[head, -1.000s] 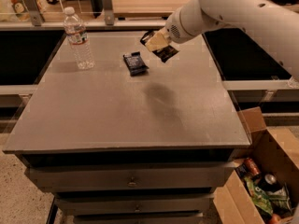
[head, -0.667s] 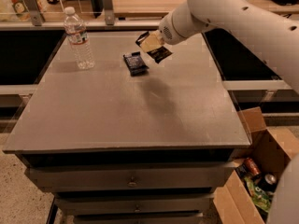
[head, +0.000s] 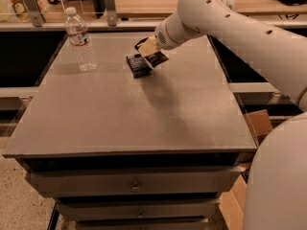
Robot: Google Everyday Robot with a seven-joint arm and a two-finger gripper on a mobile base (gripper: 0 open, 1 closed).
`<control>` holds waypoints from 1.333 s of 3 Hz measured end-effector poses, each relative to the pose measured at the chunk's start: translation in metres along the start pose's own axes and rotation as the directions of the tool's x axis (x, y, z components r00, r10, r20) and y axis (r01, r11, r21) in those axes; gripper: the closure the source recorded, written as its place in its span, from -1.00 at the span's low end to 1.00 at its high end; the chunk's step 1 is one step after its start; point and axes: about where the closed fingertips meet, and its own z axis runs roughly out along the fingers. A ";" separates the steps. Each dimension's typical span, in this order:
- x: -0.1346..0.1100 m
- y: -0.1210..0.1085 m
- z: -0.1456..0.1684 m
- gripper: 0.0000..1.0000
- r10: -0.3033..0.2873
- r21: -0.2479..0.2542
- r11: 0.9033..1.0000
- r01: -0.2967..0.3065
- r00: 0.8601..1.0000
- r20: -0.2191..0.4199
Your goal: Move rxbar chocolate near rxbar blueberry
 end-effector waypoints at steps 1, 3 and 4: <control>0.007 -0.005 0.015 0.19 0.033 0.008 0.999 -0.033 0.999 -0.014; 0.016 -0.011 0.028 -0.74 0.043 0.023 0.999 -0.042 0.999 -0.031; 0.021 -0.015 0.030 -1.00 0.052 0.016 0.999 -0.051 0.998 -0.047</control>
Offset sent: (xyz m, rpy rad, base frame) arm 0.0194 -0.0041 -0.0296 -0.0083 0.0230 -0.0521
